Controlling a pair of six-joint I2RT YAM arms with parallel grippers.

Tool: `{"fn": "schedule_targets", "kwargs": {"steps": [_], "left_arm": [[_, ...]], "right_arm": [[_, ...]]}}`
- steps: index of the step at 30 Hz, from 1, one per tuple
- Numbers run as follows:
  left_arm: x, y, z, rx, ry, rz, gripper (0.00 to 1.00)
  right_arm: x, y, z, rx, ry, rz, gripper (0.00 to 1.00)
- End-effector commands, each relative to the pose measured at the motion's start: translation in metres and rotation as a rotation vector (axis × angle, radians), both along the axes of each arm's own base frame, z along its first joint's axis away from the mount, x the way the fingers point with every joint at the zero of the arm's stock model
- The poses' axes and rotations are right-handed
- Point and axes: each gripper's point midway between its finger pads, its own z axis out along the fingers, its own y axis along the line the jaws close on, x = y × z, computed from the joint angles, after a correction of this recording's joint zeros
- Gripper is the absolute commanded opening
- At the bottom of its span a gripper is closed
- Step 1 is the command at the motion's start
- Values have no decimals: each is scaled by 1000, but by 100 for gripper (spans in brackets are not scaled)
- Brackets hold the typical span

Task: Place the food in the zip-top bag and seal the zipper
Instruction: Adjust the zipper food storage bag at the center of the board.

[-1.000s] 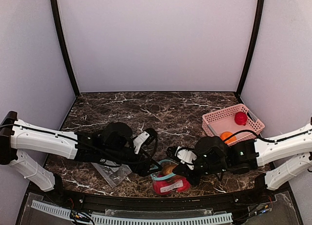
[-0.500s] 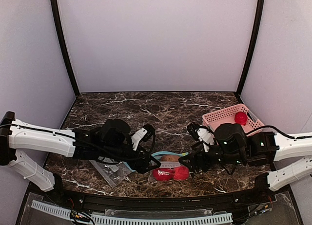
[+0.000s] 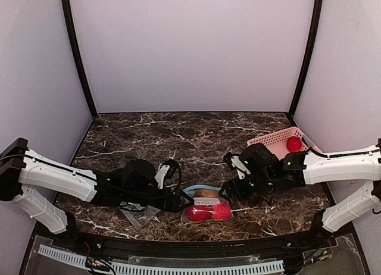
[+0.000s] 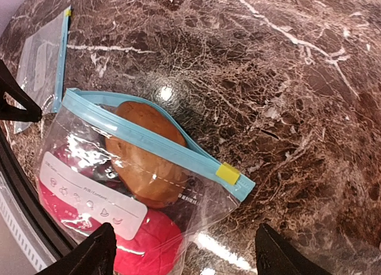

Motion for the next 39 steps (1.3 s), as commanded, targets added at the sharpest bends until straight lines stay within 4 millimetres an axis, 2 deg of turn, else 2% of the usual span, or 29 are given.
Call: {"fn": "schedule_targets", "kwargs": {"steps": [1, 3, 7, 10, 11, 12, 13, 14, 15, 18, 21, 22, 23, 24, 25, 26, 27, 28, 29, 30, 31, 32, 33, 34, 39], "left_arm": [[7, -10, -2, -90, 72, 69, 89], [8, -14, -6, -93, 74, 67, 86], [21, -19, -14, -111, 92, 80, 75], [32, -27, -7, -157, 73, 65, 63], [36, -28, -10, -154, 73, 66, 61], [39, -35, -2, -172, 54, 40, 59], [43, -38, -4, -166, 50, 32, 58], [46, -47, 4, -180, 27, 2, 56], [46, -52, 2, -175, 21, -29, 55], [53, -76, 16, -208, -14, -90, 52], [58, -85, 23, -211, -43, -138, 51], [62, -87, 29, -213, -58, -139, 51], [67, -81, 25, -179, -67, -131, 52], [71, -78, 33, -176, -85, -124, 53], [78, -67, 28, -129, -98, -106, 58], [80, -61, 37, -124, -121, -96, 61], [86, -48, 29, -61, -135, -75, 67], [89, -40, 39, -51, -160, -61, 70], [89, -27, 30, 15, -166, -45, 75], [90, -19, 40, 23, -187, -29, 77], [90, -7, 30, 81, -180, -7, 80], [89, -1, 38, 81, -188, 8, 81], [85, 9, 28, 113, -158, 31, 83], [82, 13, 33, 100, -152, 44, 84], [55, 32, 9, 8, 28, 118, 84]], "right_arm": [[-3, 22, -5, 80, 99, 42, 73], [-12, 29, -12, 116, 154, 61, 69], [-34, 33, -26, 183, 254, 83, 64], [-54, 39, -33, 199, 291, 123, 63], [-60, 43, -33, 209, 300, 140, 63], [-67, 49, -33, 224, 305, 163, 62], [-73, 54, -34, 229, 316, 182, 62], [-79, 61, -34, 236, 322, 198, 61], [-84, 66, -33, 238, 325, 211, 61], [-96, 86, -21, 255, 319, 244, 60], [-100, 96, -4, 275, 291, 243, 62], [-97, 93, 0, 267, 271, 218, 65], [-95, 88, 4, 262, 258, 194, 68], [-93, 81, 7, 252, 247, 170, 71], [-90, 74, 13, 246, 227, 148, 73], [-87, 65, 17, 240, 208, 127, 76], [-84, 55, 21, 226, 190, 102, 78], [-79, 45, 24, 214, 173, 70, 80], [-74, 34, 26, 199, 165, 41, 81], [-69, 24, 26, 191, 163, 13, 81], [-62, 13, 25, 186, 164, -21, 80], [-54, 3, 23, 187, 168, -65, 79], [-44, -7, 20, 189, 169, -112, 77], [-37, -16, 17, 190, 170, -147, 74], [-9, -37, -2, 136, 162, -262, 68]]}}
